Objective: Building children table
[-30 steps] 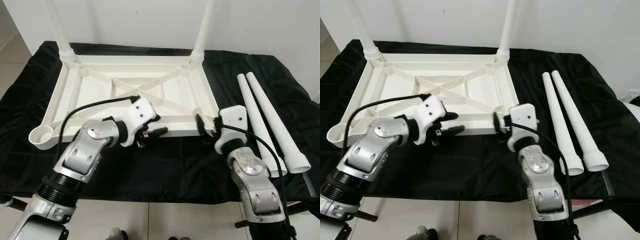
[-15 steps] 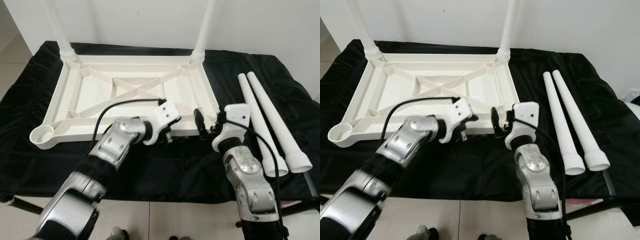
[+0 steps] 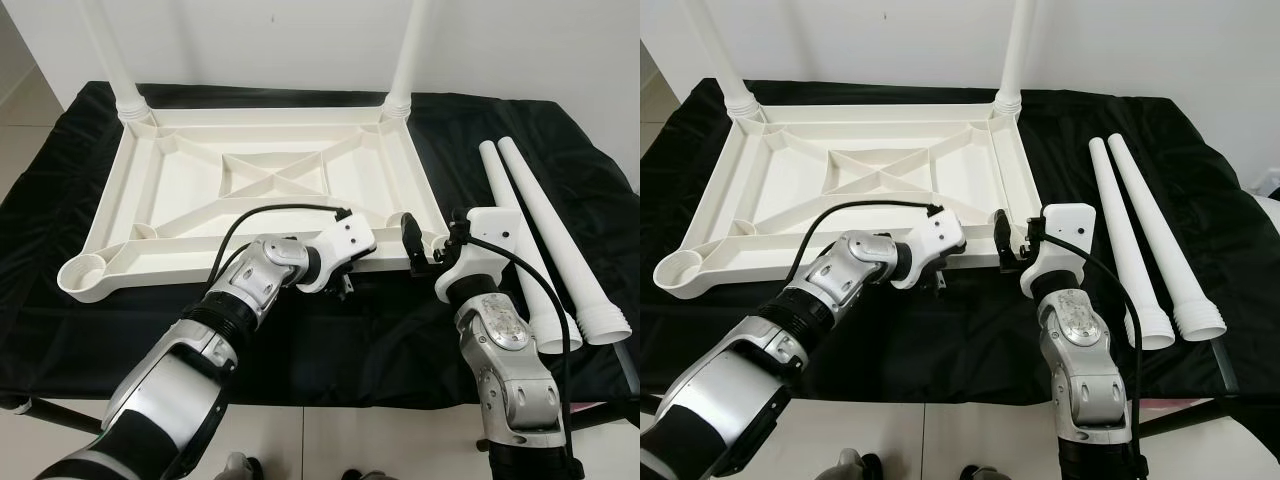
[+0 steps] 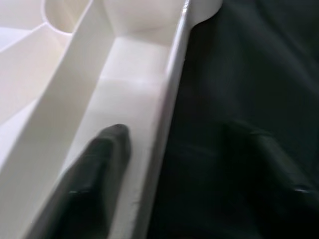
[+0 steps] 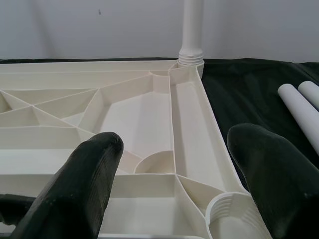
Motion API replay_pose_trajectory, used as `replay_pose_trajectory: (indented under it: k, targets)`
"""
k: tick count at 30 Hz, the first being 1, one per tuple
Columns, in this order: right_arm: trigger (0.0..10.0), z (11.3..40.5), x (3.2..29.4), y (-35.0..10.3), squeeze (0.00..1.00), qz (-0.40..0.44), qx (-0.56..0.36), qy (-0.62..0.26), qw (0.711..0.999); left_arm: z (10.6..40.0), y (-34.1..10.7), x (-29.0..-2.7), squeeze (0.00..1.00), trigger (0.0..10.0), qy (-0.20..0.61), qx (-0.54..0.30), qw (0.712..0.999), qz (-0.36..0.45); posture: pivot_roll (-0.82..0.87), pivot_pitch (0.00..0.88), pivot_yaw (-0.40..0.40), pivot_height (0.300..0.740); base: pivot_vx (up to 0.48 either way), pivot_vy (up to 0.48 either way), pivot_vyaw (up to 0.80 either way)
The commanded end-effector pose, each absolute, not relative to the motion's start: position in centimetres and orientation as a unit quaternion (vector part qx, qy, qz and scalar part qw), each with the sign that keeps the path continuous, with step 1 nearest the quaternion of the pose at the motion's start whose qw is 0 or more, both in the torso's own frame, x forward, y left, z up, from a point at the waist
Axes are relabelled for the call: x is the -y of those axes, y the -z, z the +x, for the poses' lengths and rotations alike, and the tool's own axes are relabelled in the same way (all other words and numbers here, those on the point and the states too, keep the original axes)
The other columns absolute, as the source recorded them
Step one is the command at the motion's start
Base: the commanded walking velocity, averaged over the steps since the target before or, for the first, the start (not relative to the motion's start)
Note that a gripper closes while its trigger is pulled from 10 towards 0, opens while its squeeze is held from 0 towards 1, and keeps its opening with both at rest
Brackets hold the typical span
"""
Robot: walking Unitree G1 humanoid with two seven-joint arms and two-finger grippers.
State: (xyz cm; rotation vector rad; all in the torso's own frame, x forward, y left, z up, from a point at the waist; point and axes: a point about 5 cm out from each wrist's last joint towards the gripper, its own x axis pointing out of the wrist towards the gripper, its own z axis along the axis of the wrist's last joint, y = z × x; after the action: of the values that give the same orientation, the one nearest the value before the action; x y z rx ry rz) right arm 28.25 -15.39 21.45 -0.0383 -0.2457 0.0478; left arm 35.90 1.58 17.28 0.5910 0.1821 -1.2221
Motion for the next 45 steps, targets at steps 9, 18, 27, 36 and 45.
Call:
replay_pose_trajectory:
  k: [9, 18, 27, 36, 45]
  targets:
    - [10.0, 28.2, 15.7, -21.6, 0.0, -0.022, 0.121, -0.025, 0.992, 36.2, -16.1, -3.0, 0.0, 0.0, 0.565, -0.093, 0.76, 0.307, -0.04, 0.16, 0.016, 0.74, 0.0, 0.0, 0.0]
    - [10.0, 28.6, 15.4, -21.5, 0.0, -0.023, 0.118, -0.041, 0.992, 35.5, -15.8, -6.6, 0.0, 0.0, 0.62, -0.096, 0.69, 0.36, -0.01, 0.151, 0.0, 0.74, 0.0, 0.0, 0.0]
    - [10.0, 28.6, 15.3, -21.7, 0.0, -0.03, 0.119, -0.055, 0.991, 34.3, -17.1, -10.6, 0.0, 0.0, 0.641, -0.081, 0.652, 0.396, -0.01, 0.16, 0.002, 0.74, 0.0, 0.0, 0.0]
    - [10.0, 28.0, 15.0, -21.2, 0.0, -0.039, 0.108, -0.083, 0.99, 30.4, -17.9, -16.3, 0.0, 10.0, 0.648, -0.093, 0.629, 0.419, 0.01, 0.167, -0.008, 0.74, 0.0, 0.0, 0.0]
    - [10.0, 28.3, 14.0, -21.0, 0.0, -0.04, 0.103, -0.114, 0.987, 31.0, -17.3, -14.5, 0.0, 10.0, 0.567, -0.057, 0.736, 0.365, 0.02, 0.165, -0.033, 0.74, 0.0, 0.0, 0.0]
